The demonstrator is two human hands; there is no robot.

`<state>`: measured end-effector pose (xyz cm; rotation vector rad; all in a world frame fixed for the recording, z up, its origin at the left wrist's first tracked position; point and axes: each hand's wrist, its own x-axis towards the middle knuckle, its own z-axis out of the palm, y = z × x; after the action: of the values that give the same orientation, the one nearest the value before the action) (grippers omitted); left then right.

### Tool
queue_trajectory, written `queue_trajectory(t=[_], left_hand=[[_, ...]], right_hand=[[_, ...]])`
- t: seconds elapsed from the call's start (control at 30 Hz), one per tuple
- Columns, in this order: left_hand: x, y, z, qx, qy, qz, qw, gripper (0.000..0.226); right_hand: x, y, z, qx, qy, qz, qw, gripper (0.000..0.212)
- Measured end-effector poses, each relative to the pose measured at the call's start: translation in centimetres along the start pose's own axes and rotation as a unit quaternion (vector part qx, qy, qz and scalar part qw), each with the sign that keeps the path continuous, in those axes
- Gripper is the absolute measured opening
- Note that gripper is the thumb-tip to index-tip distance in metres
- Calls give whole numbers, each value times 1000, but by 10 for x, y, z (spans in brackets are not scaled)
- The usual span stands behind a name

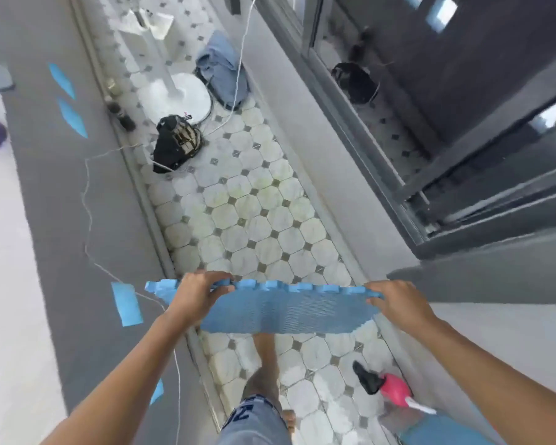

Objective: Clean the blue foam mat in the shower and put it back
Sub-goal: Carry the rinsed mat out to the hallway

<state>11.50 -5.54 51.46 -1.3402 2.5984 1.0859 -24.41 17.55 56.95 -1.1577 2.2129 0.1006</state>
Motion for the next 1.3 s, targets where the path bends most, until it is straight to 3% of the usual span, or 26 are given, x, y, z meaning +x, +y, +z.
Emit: queue_trajectory(t=[0.2, 0.33, 0.67, 0.83, 0.93, 1.07, 1.2, 1.3], left_hand=[[13, -52, 17, -58, 37, -133, 989, 15], [20, -72, 38, -78, 25, -176, 981, 20], [95, -87, 87, -87, 37, -191, 977, 22], [178, -124, 106, -76, 123, -222, 964, 23], [220, -156, 120, -54, 88, -227, 968, 24], [251, -179, 145, 25, 103, -249, 963, 31], [278, -180, 156, 172, 74, -288, 939, 43], [303, -176, 155, 186, 30, -293, 937, 61]], right_hand=[[93, -48, -14, -75, -59, -64, 993, 22], [143, -60, -5, -90, -81, -90, 989, 17], [259, -31, 38, -98, -95, -80, 987, 28], [385, -41, 48, -136, -59, -163, 976, 5], [454, -54, 57, -200, -95, -180, 958, 21], [492, -62, 80, -135, -33, -220, 966, 41], [521, -55, 95, -139, 40, -254, 956, 31], [544, -52, 106, -148, 80, -240, 956, 31]])
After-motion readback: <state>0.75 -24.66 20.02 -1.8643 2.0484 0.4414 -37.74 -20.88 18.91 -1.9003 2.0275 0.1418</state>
